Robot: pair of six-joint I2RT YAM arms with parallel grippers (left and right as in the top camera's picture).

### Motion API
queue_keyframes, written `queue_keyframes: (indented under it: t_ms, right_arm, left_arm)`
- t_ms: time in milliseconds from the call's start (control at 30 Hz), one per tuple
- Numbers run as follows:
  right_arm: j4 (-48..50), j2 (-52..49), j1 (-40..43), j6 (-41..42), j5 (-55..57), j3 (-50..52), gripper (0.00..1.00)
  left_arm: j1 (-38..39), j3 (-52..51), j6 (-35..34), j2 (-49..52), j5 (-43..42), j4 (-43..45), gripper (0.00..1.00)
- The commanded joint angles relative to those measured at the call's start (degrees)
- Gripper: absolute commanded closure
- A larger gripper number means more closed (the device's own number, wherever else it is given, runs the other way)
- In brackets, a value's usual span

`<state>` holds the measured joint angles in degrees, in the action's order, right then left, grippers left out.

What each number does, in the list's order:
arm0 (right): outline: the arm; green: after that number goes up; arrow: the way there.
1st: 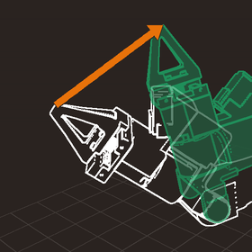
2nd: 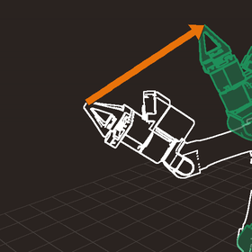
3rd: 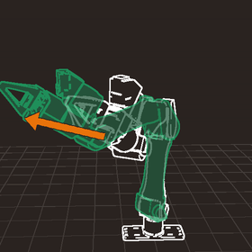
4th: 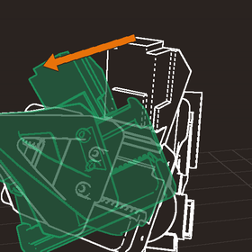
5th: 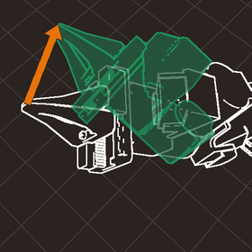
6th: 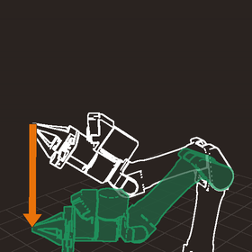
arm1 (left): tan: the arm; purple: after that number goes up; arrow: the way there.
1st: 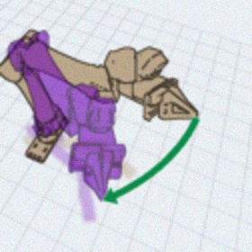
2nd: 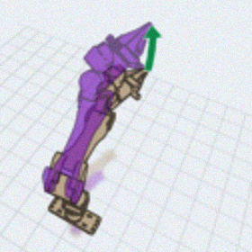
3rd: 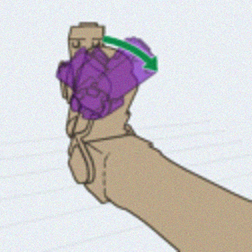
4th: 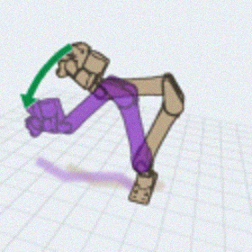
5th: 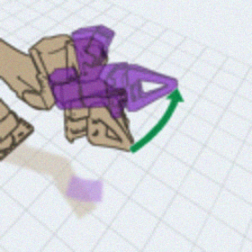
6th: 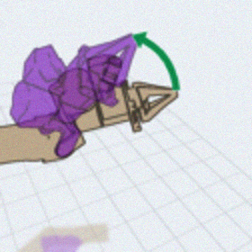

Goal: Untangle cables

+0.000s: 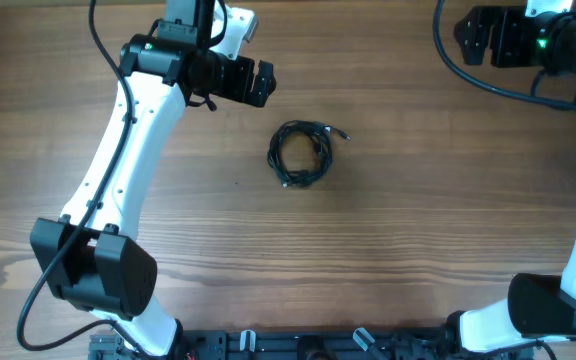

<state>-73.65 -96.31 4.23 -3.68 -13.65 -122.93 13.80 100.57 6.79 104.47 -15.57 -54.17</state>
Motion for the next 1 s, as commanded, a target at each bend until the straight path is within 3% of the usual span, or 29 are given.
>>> queue_keyframes:
  t_ms: [0, 967]
  right_arm:
    - [-0.17, 0.13, 0.24, 6.86, 8.26, -1.2, 0.0]
    - [-3.13, -7.8, 0.13, 7.08, 4.57, -0.04, 0.03]
  left_arm:
    - [0.2, 1.11, -3.69, 1.62, 5.77, 0.5, 0.0]
    - [7.1, 1.01, -4.52, 17.09, 4.74, 0.09, 0.02]
